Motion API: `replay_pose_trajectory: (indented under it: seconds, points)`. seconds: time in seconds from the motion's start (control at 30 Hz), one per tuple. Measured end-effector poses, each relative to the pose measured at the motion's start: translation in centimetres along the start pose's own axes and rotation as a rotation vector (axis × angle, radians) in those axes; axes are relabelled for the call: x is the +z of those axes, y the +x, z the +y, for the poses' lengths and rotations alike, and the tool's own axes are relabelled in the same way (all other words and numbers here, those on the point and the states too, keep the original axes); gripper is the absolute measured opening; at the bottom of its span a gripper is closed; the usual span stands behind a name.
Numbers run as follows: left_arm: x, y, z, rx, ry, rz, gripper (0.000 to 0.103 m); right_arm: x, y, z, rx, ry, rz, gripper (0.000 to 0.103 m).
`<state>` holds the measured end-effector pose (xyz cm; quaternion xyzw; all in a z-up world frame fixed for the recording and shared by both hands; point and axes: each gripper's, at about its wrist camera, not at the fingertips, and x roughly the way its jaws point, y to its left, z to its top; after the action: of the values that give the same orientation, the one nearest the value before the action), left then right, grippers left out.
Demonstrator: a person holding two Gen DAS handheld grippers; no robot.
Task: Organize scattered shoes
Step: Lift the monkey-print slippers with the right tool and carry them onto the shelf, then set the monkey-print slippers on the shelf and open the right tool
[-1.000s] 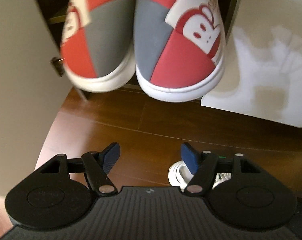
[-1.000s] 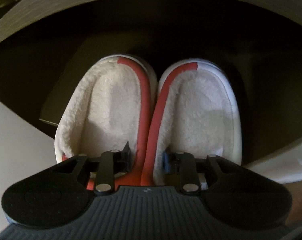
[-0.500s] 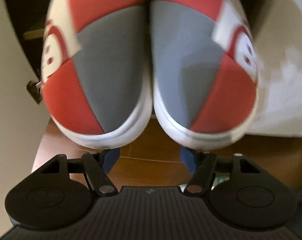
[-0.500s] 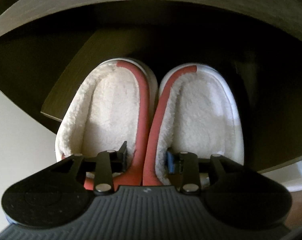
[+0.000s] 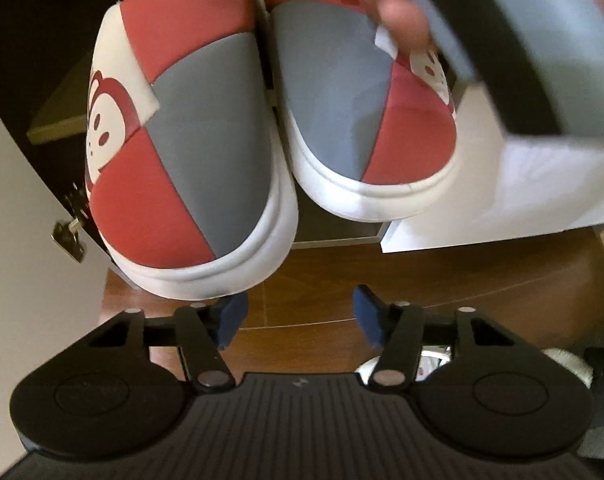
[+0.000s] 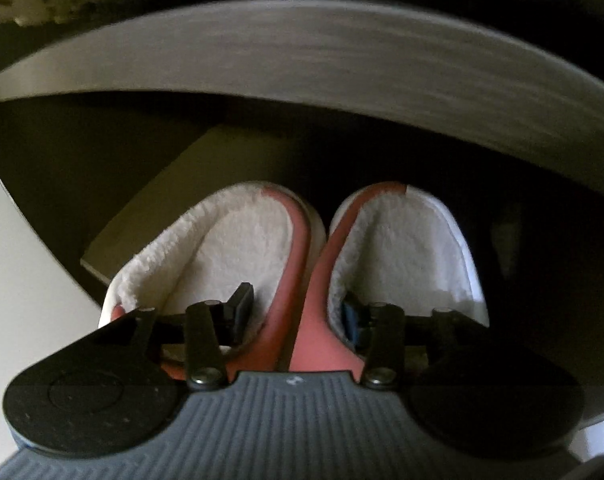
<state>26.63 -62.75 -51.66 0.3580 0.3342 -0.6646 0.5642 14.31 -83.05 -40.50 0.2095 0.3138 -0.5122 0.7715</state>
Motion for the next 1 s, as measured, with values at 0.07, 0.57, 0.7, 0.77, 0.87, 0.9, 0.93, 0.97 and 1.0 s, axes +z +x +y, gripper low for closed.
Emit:
replay_pose_trajectory:
  seconds: [0.07, 0.57, 0.7, 0.77, 0.87, 0.9, 0.93, 0.97, 1.0]
  points:
    - [-0.2, 0.0, -0.4, -0.011, 0.043, 0.006, 0.047, -0.2, -0.7, -0.6, -0.03, -0.058, -0.063, 0.072]
    - [0.6, -3.7, 0.0, 0.001, 0.226, -0.006, 0.048, -2.4, -10.3, -4.6, 0.128, -0.329, -0.165, 0.048]
    - [1.4, -4.2, 0.3, 0.012, 0.285, 0.002, 0.049, -5.9, -12.7, -5.9, 0.191, -0.355, 0.055, 0.016]
    - [1.3, -4.4, 0.3, 0.022, 0.317, 0.02, 0.049, -6.1, -14.0, -6.5, 0.197, -0.315, 0.165, 0.015]
    - [1.2, -4.6, 0.2, 0.019, 0.364, 0.049, 0.049, -7.4, -13.9, -7.9, 0.169, -0.262, 0.222, 0.015]
    - [1.2, -4.6, 0.1, 0.022, 0.381, 0.054, 0.049, -7.8, -14.0, -8.0, 0.159, -0.24, 0.232, 0.012]
    - [1.2, -4.6, 0.0, 0.028, 0.399, 0.056, 0.049, -8.3, -13.9, -7.5, 0.159, -0.23, 0.233, 0.011]
    - [1.4, -4.5, -0.1, 0.031, 0.409, 0.057, 0.049, -8.9, -14.6, -7.3, 0.158, -0.224, 0.23, 0.011]
    - [1.6, -4.5, 0.0, 0.031, 0.412, 0.056, 0.049, -9.3, -16.8, -7.8, 0.156, -0.224, 0.221, 0.011]
